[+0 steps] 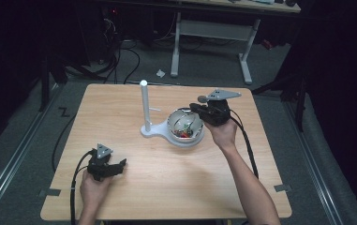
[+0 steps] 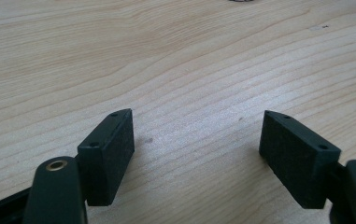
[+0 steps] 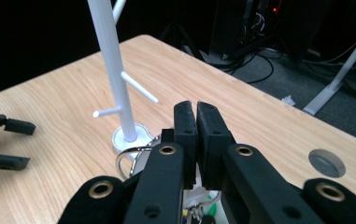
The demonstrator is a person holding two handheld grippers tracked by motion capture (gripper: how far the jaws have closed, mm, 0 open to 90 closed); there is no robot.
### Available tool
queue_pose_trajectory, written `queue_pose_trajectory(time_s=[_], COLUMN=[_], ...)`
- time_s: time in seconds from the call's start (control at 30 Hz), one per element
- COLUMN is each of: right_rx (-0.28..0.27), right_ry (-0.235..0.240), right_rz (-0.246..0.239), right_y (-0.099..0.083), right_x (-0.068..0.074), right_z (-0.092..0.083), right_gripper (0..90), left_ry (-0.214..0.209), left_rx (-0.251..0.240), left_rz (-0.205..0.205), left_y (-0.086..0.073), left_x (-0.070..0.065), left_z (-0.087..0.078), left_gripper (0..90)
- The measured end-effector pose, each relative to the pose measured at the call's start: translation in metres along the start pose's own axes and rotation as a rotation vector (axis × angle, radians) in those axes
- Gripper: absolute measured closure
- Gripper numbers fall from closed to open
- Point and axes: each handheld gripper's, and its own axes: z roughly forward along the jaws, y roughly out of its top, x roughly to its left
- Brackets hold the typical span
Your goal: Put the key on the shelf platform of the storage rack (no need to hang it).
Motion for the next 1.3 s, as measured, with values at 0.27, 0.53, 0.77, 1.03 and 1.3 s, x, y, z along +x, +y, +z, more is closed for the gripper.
queue_pose_trajectory(time_s=[0.27,0.53,0.77,1.03,1.3], right_rx=[0.015,0.046,0.062,0.067,0.104], right_ry=[0.005,0.009,0.015,0.021,0.02], right_rz=[0.015,0.018,0.035,0.027,0.05], right_y=[-0.011,-0.022,-0.032,-0.036,-0.052], right_x=[0.0,0.0,-0.003,-0.002,-0.006], right_z=[0.007,0.014,0.016,0.017,0.021], right_gripper=[87.9,87.9,87.8,87.8,87.6], left_ry=[0.0,-0.005,-0.004,-0.001,-0.008], left_rx=[0.001,0.001,0.001,0.002,0.001], left_rz=[-0.001,0.007,0.005,0.001,0.015], left_y=[0.0,0.0,0.0,0.0,0.001], left_x=[0.0,0.001,0.001,0.0,0.001], left_z=[0.0,0.0,0.0,0.0,0.0], left_gripper=[26.7,26.7,26.7,26.7,26.7])
